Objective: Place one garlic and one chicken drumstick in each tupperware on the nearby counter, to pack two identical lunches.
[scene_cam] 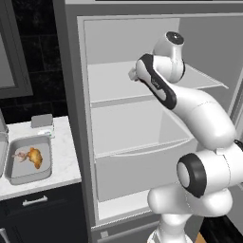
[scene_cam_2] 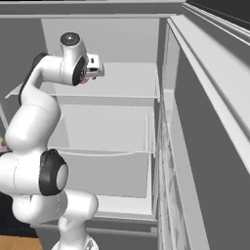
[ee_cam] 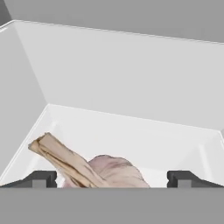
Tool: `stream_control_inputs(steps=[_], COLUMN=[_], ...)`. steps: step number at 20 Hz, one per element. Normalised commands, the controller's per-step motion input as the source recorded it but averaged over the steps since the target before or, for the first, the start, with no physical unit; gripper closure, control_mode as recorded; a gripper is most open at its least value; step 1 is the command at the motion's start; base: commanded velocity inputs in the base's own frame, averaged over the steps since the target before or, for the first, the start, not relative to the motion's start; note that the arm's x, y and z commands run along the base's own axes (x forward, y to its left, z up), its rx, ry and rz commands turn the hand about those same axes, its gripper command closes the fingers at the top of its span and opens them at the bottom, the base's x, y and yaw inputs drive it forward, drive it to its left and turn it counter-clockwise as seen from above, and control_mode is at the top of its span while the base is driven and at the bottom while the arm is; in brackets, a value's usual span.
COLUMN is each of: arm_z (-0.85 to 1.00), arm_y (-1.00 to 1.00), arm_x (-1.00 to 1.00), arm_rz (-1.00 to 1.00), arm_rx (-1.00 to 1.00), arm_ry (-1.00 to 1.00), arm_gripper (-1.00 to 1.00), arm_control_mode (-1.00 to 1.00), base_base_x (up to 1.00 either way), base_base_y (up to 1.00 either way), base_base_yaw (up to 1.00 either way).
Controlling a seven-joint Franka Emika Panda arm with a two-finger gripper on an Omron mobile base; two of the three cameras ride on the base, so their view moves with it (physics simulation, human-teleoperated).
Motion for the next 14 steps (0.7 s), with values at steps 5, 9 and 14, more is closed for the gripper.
stream_control_inputs(steps=[5,9,14], arm_z=[-0.11,-0.08,-0.23], arm_y=[0.02,0.00,0.00], arm_x=[0.17,0.00,-0.12], arm_rz=[0.00,0.00,0.00], arm_rx=[0.00,0.00,0.00], arm_ry=[0.06,0.04,0.01], arm_gripper=[-1.00,-1.00,-1.00], arm_control_mode=[-1.00,-1.00,-1.00], base_base_x=[0.00,0.00,0.00], base_base_y=[0.00,0.00,0.00], base_base_yaw=[0.00,0.00,0.00])
